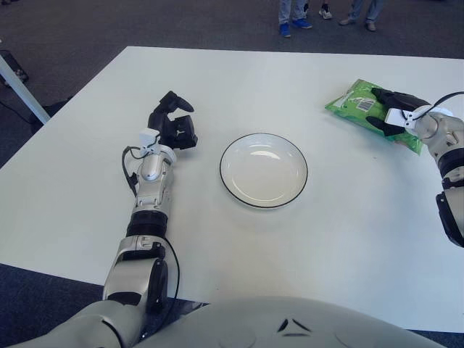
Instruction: Put the snack into the plate.
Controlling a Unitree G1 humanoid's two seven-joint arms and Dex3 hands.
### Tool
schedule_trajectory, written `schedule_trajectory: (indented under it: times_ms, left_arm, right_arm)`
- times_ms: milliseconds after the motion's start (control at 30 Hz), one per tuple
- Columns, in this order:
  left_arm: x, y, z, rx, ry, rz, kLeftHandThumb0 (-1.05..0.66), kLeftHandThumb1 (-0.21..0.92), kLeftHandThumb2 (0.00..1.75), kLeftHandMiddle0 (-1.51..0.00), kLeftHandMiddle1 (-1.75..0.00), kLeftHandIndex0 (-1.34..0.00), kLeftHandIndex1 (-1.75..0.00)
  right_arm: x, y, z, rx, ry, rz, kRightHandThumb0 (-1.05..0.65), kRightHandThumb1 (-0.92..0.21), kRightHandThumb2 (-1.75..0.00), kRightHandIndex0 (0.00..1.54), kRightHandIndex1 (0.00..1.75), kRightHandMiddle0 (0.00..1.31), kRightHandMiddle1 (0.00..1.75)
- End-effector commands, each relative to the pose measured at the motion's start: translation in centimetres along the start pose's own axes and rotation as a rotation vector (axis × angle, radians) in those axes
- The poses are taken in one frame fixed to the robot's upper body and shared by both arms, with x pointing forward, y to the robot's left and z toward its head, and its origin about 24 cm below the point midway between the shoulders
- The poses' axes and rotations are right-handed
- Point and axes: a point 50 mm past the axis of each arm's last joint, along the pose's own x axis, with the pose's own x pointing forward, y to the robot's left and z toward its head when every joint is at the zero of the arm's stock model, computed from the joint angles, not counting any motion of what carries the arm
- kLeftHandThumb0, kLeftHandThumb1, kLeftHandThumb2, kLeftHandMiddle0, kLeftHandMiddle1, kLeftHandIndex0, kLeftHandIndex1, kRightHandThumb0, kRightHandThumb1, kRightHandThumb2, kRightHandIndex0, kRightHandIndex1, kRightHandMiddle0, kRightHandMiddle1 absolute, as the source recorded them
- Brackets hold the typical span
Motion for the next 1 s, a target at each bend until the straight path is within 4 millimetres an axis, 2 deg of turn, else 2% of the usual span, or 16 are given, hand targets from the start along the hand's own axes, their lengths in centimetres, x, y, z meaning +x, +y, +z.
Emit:
schedule_trajectory:
  times_ms: [0,400,533,700,733,833,867,900,967]
  left_arm:
    - [-3.5,0.2,-3.3,-0.019,0.141,0.042,-0.48,0.31,1.32,-1.31,-1.75,-0.62,-1.75]
    - [-3.5,0.3,-3.2,-0.009,0.134,0.053,-0.48,0.31,1.33,-1.32,-1.75,-0.62,-1.75]
    - [-3.4,0.3,-3.1,0.000,0.130,0.058,-0.48,0.31,1.33,-1.33,-1.75,-0.62,-1.75]
    - [-3.4,0.4,-3.1,0.005,0.128,0.055,-0.48,0.32,1.31,-1.33,-1.75,-0.61,-1.75]
    - [-3.4,0.4,-3.1,0.006,0.127,0.055,-0.48,0.33,1.31,-1.33,-1.75,-0.61,-1.75]
    - [-3.4,0.4,-3.1,0.007,0.126,0.054,-0.47,0.33,1.30,-1.33,-1.75,-0.60,-1.75]
    - [-3.4,0.5,-3.1,0.008,0.125,0.054,-0.47,0.33,1.30,-1.33,-1.75,-0.60,-1.75]
    - [-3.4,0.5,-3.1,0.008,0.124,0.054,-0.47,0.34,1.30,-1.33,-1.75,-0.60,-1.75]
    - [-3.4,0.5,-3.1,0.007,0.124,0.055,-0.47,0.34,1.29,-1.33,-1.75,-0.60,-1.75]
  right_arm:
    - [0.1,1.9,-0.1,-0.009,0.025,0.062,-1.01,-0.92,-1.00,0.00,0.00,0.00,0.00]
    - [0.0,2.9,-0.9,-0.010,0.098,0.058,-1.01,-0.92,-0.94,0.00,0.00,0.03,0.02]
    - [0.0,3.4,-1.2,-0.018,0.126,0.053,-0.97,-0.92,-0.77,0.00,0.00,0.01,0.36]
    - [0.0,3.6,-1.2,-0.026,0.146,0.043,-0.92,-0.92,-0.60,0.00,0.00,0.00,0.64]
    - [0.0,3.6,-1.2,-0.026,0.148,0.037,-0.90,-0.92,-0.57,0.00,0.00,0.00,0.74]
    - [0.0,3.6,-1.2,-0.028,0.147,-0.001,-0.87,-0.92,-0.53,0.00,0.00,0.00,0.86]
    - [0.0,3.5,-1.1,-0.030,0.144,-0.025,-0.82,-0.87,-0.56,0.00,0.16,0.01,0.95]
    - [0.0,3.5,-1.1,-0.032,0.143,-0.042,-0.75,-0.79,-0.65,0.00,0.43,0.00,1.10]
    - [0.0,3.5,-1.0,-0.036,0.140,-0.074,-0.66,-0.66,-0.78,0.00,0.82,0.02,1.29]
